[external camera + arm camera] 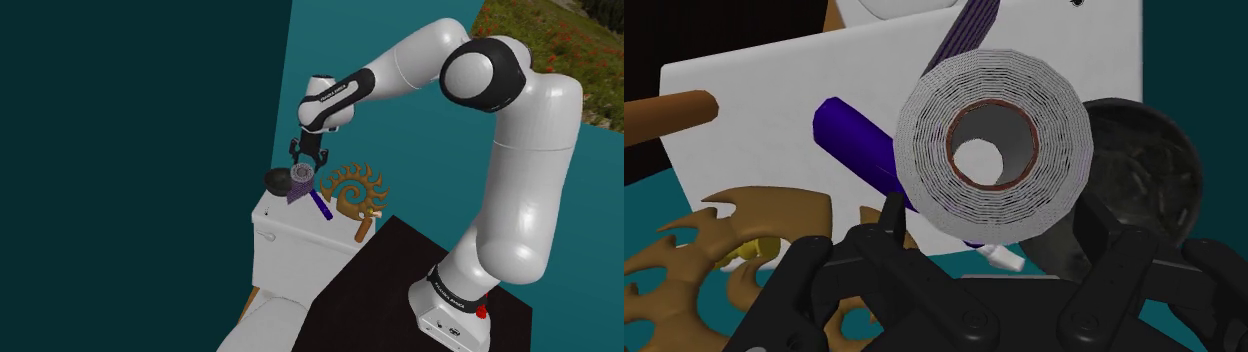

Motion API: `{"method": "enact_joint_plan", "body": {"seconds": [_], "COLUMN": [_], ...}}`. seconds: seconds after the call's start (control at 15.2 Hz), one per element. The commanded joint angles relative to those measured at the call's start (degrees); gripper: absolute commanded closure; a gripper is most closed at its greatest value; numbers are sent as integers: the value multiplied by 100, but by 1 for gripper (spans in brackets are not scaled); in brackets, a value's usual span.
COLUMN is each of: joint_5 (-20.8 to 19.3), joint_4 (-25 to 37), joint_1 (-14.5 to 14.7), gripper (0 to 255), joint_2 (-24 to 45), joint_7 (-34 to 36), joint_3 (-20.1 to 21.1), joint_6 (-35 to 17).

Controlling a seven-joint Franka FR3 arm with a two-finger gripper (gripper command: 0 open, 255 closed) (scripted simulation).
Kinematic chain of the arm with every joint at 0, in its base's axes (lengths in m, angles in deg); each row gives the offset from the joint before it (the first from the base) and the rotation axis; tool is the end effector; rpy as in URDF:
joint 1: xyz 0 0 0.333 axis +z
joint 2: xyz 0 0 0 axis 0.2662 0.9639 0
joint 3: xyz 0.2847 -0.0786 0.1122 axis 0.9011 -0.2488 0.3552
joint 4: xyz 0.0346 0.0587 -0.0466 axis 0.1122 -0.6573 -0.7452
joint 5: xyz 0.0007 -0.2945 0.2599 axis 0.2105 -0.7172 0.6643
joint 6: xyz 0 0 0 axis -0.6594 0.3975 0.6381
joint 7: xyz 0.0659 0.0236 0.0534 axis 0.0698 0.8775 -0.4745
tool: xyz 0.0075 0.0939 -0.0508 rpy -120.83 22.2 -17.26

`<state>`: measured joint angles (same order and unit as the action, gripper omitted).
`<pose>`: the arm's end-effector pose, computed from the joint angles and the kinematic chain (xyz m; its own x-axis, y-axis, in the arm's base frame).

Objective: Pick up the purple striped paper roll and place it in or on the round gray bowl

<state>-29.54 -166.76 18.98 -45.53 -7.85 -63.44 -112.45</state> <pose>0.6003 -0.0690 0.2531 0.3103 -0.9503 -0.0262 -0.9492 -0.3112 0.0457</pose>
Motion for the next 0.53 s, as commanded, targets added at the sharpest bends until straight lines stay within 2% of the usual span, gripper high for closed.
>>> {"method": "enact_joint_plan", "body": {"seconds": [0.0,0.2,0.46], "joint_5": [-36,-68,15], "joint_4": [8,33,1264], "joint_1": [20,32,-181], "gripper": [255,255,255], "joint_2": [-133,-249,383], "joint_7": [32,53,-127], "joint_3": [-17,-33,-44], "joint_6": [136,274,886]}}
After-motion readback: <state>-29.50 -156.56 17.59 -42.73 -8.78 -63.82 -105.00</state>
